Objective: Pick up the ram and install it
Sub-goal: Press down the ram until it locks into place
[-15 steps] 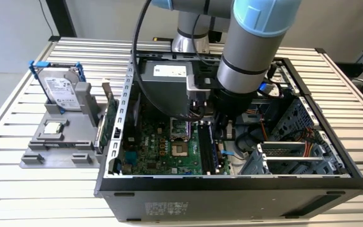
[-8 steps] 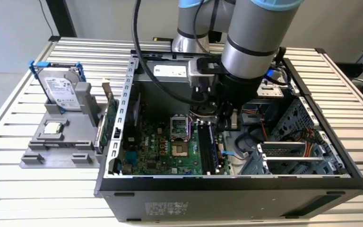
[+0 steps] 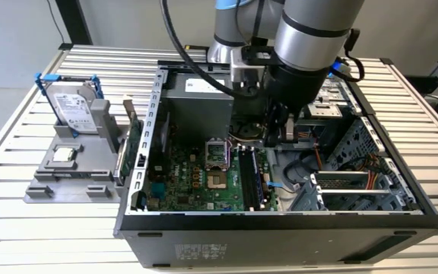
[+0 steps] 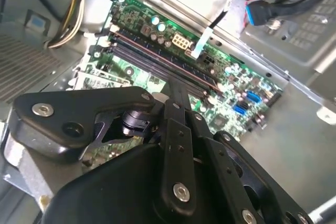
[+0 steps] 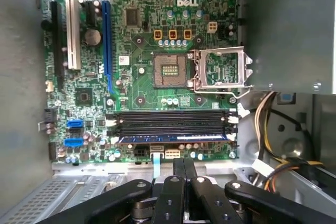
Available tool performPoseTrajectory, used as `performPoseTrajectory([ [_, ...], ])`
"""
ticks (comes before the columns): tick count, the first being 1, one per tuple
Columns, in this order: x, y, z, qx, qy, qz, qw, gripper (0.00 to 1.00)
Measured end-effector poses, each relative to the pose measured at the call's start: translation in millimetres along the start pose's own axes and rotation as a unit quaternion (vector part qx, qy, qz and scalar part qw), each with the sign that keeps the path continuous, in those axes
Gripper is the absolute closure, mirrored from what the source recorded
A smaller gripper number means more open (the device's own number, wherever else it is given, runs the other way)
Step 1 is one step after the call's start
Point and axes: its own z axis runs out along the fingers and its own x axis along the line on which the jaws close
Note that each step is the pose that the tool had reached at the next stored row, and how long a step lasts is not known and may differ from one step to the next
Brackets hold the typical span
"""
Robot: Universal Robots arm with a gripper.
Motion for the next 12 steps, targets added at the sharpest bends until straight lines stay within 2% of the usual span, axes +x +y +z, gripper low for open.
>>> performPoseTrajectory([
  [10, -0.8, -0.2, -45.2, 0.0, 0.0, 0.0, 1.0, 1.0],
  [12, -1.0, -0.2, -51.7, 0.0, -0.0001, 0.0, 1.0, 1.0],
])
